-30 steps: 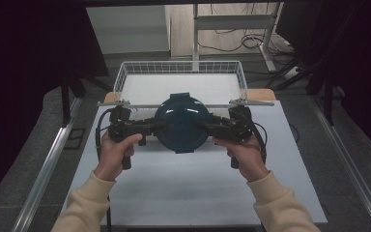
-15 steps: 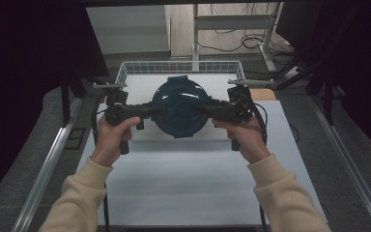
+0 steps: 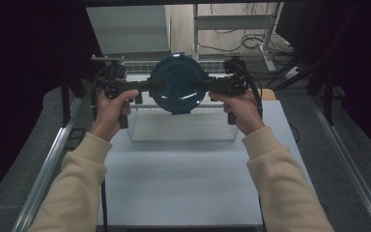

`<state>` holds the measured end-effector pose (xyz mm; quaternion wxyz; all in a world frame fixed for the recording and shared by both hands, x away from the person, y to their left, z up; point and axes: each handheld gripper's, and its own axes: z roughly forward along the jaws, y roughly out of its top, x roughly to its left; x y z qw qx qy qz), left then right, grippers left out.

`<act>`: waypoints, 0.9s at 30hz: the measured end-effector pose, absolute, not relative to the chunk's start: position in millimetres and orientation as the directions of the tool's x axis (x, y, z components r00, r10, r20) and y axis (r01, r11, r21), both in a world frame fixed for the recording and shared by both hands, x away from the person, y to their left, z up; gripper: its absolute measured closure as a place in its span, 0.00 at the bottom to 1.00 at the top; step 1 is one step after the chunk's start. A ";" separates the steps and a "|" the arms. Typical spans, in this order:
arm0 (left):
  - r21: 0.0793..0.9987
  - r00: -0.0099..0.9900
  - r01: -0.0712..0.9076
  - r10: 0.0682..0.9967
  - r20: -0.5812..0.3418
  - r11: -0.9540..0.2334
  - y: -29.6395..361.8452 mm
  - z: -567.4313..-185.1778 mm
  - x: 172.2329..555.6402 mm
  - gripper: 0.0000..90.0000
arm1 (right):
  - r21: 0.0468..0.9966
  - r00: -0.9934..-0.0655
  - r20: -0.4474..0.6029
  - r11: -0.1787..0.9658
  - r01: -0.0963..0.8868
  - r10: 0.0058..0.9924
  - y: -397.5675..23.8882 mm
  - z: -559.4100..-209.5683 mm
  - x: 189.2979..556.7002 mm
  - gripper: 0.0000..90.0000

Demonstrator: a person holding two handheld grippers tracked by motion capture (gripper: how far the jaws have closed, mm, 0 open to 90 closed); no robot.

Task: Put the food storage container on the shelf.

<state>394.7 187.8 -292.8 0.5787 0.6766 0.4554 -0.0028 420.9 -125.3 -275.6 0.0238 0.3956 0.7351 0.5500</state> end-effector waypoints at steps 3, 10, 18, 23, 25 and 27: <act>0.780 0.588 0.620 0.610 -0.531 0.081 187.4 -293.4 400.5 0.45 | 0.824 -0.682 0.407 0.077 0.561 0.608 -125.4 -276.2 426.2 0.39; 0.760 0.575 0.645 0.602 -0.554 0.082 183.0 -298.0 416.9 0.45 | 0.803 -0.654 0.436 0.061 0.593 0.618 -130.1 -281.4 437.7 0.39; 0.700 0.518 0.706 0.593 -0.616 0.111 180.0 -313.6 441.6 0.45 | 0.744 -0.595 0.498 0.041 0.667 0.630 -132.1 -294.3 461.0 0.38; 0.681 0.497 0.719 0.584 -0.642 0.138 179.4 -319.0 453.2 0.45 | 0.727 -0.563 0.521 0.012 0.686 0.642 -133.0 -300.6 471.7 0.38; 0.674 0.491 0.725 0.580 -0.651 0.144 180.2 -320.5 458.0 0.45 | 0.725 -0.556 0.526 0.002 0.689 0.644 -132.8 -300.9 475.4 0.38; 0.668 0.483 0.728 0.577 -0.659 0.153 179.9 -321.1 460.2 0.45 | 0.712 -0.541 0.543 -0.010 0.702 0.643 -132.9 -301.6 480.5 0.37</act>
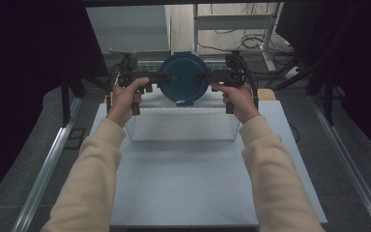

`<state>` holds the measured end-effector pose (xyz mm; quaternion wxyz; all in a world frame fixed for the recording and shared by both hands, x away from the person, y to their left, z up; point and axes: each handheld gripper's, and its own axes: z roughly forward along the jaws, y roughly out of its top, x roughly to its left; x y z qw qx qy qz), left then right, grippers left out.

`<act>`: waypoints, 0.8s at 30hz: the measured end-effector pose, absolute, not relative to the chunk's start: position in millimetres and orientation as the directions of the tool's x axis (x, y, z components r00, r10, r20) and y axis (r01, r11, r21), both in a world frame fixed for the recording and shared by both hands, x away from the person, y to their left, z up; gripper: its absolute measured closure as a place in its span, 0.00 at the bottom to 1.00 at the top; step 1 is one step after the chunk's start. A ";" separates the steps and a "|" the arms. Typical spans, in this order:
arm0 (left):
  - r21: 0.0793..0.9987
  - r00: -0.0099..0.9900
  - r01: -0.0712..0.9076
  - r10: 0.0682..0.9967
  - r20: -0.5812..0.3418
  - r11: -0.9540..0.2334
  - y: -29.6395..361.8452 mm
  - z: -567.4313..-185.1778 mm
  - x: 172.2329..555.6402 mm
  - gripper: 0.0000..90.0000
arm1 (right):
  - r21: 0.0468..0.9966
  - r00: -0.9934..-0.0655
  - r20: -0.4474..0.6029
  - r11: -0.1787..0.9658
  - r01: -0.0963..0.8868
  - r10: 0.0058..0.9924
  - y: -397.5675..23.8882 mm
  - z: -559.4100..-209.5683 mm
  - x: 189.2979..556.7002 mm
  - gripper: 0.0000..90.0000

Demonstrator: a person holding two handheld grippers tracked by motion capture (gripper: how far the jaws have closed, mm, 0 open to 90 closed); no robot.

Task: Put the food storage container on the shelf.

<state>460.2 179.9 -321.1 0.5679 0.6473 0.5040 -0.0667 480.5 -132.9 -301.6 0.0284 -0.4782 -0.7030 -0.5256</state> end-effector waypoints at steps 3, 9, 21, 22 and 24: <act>0.627 0.443 0.754 0.551 -0.707 0.198 182.2 -327.5 470.2 0.45 | 0.686 -0.513 0.570 -0.028 0.727 0.642 -132.8 -303.4 487.6 0.37; 0.584 0.401 0.778 0.533 -0.745 0.232 182.5 -335.6 482.1 0.41 | 0.605 -0.418 0.648 -0.097 0.790 0.637 -132.3 -309.9 499.4 0.36; 0.551 0.374 0.788 0.498 -0.783 0.275 181.4 -347.7 489.8 0.40 | 0.546 -0.349 0.717 -0.175 0.819 0.603 -138.3 -324.4 507.9 0.35; 0.551 0.374 0.788 0.498 -0.783 0.275 181.4 -347.7 489.8 0.40 | 0.546 -0.349 0.717 -0.175 0.819 0.603 -138.3 -324.4 507.9 0.35; 0.551 0.373 0.787 0.497 -0.783 0.277 181.0 -347.8 489.3 0.40 | 0.549 -0.345 0.716 -0.184 0.816 0.607 -136.7 -324.1 505.9 0.33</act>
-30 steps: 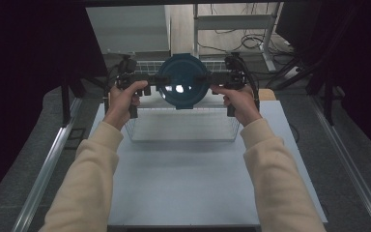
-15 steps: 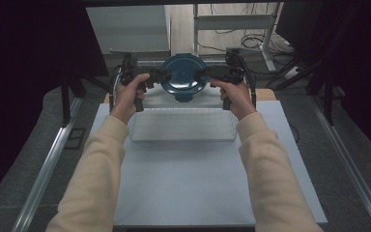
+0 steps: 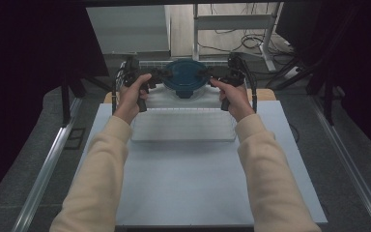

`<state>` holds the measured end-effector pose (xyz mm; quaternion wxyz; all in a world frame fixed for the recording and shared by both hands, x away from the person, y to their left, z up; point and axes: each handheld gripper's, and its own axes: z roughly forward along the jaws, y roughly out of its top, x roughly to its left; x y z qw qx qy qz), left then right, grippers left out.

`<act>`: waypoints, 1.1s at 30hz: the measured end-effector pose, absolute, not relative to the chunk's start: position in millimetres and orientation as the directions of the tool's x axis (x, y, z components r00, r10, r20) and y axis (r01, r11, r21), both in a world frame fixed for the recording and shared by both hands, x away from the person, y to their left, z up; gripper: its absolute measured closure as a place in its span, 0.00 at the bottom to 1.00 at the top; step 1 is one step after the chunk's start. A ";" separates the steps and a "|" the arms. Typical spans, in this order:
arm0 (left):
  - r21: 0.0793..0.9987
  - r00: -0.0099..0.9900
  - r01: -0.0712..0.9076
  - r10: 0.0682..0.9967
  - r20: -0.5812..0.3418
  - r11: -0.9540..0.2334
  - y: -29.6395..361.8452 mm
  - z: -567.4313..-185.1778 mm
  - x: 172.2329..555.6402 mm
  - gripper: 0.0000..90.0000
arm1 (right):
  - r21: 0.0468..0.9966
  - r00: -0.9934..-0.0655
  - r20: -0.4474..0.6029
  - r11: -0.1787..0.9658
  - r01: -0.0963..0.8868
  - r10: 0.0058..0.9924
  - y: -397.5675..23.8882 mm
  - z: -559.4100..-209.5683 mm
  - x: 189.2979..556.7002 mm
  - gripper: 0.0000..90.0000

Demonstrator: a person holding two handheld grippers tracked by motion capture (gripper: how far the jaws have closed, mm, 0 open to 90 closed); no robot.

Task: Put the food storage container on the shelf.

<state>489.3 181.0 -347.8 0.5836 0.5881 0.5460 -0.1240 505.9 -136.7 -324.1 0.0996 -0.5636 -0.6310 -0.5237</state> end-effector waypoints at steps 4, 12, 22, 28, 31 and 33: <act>0.551 0.375 0.790 0.498 -0.782 0.271 181.2 -347.3 489.6 0.40 | 0.562 -0.354 0.699 -0.170 0.810 0.622 -135.0 -323.2 504.1 0.31; 0.602 0.372 0.746 0.573 -0.730 0.282 180.3 -344.1 483.6 0.30 | 0.649 -0.390 0.588 -0.125 0.750 0.709 -127.9 -316.0 489.2 0.18; 0.699 0.422 0.664 0.638 -0.644 0.266 202.7 -335.5 436.2 0.23 | 0.770 -0.498 0.446 -0.035 0.637 0.744 -142.1 -294.2 450.2 0.13; 0.780 0.521 0.597 0.649 -0.555 0.187 216.4 -341.2 383.2 0.26 | 0.846 -0.589 0.272 0.102 0.523 0.761 -162.4 -293.4 408.9 0.19; 0.803 0.550 0.575 0.652 -0.522 0.158 219.0 -350.3 358.6 0.26 | 0.862 -0.611 0.230 0.133 0.489 0.758 -173.1 -304.3 388.8 0.20; 0.813 0.566 0.568 0.656 -0.499 0.128 220.3 -360.4 339.4 0.26 | 0.867 -0.619 0.221 0.138 0.478 0.754 -179.9 -313.9 375.5 0.20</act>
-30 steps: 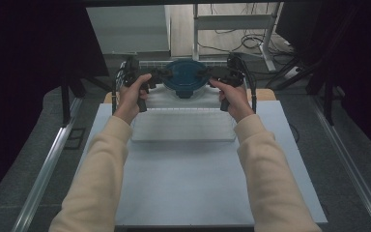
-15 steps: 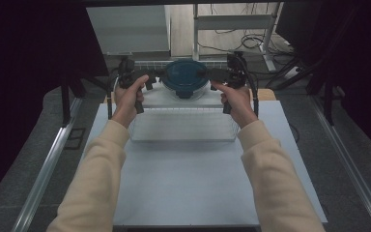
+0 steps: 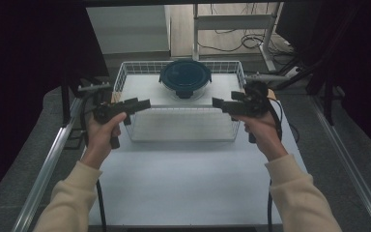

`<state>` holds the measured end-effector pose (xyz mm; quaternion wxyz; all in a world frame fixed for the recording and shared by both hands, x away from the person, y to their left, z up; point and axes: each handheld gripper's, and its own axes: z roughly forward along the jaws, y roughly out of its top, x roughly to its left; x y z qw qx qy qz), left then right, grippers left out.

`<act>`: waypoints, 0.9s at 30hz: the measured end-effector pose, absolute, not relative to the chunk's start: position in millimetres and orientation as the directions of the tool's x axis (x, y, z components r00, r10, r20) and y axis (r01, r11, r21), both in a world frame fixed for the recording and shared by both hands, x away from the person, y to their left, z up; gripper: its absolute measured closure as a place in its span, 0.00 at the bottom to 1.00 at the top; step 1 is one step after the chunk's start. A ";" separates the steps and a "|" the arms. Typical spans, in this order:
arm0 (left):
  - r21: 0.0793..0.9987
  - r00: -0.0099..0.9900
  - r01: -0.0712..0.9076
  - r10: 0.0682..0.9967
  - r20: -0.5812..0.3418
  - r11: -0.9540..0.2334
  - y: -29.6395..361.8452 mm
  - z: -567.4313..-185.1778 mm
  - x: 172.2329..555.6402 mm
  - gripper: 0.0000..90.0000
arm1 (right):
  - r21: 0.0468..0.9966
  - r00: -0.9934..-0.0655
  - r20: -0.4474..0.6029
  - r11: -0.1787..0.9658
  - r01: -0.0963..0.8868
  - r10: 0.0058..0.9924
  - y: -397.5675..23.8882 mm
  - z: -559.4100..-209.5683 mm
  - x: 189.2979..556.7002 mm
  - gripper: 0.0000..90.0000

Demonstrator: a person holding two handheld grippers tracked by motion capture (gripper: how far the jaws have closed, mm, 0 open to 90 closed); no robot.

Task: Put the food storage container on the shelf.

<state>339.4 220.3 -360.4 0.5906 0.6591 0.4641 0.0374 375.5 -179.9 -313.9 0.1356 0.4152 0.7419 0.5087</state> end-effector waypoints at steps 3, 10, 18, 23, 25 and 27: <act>0.823 0.569 0.559 0.677 -0.467 0.099 222.9 -376.4 315.7 0.25 | 0.877 -0.636 0.200 0.153 0.455 0.745 -187.2 -328.5 354.8 0.20; 0.819 0.555 0.573 0.736 -0.388 -0.001 221.1 -424.8 277.7 0.24 | 0.889 -0.663 0.164 0.182 0.421 0.731 -204.9 -375.8 304.2 0.19; 0.780 0.568 0.615 0.752 -0.335 -0.118 204.5 -477.8 252.8 0.21 | 0.833 -0.652 0.170 0.246 0.496 0.739 -222.6 -440.6 272.5 0.19; 0.777 0.572 0.612 0.760 -0.308 -0.146 197.7 -482.3 246.6 0.22 | 0.810 -0.635 0.182 0.252 0.530 0.751 -228.7 -461.5 273.0 0.20; 0.781 0.577 0.604 0.764 -0.290 -0.159 195.4 -480.7 243.9 0.22 | 0.811 -0.633 0.205 0.233 0.537 0.746 -229.7 -461.5 274.2 0.20; 0.781 0.572 0.605 0.769 -0.287 -0.158 195.7 -480.2 244.2 0.22 | 0.815 -0.636 0.195 0.238 0.529 0.746 -228.3 -461.1 274.3 0.20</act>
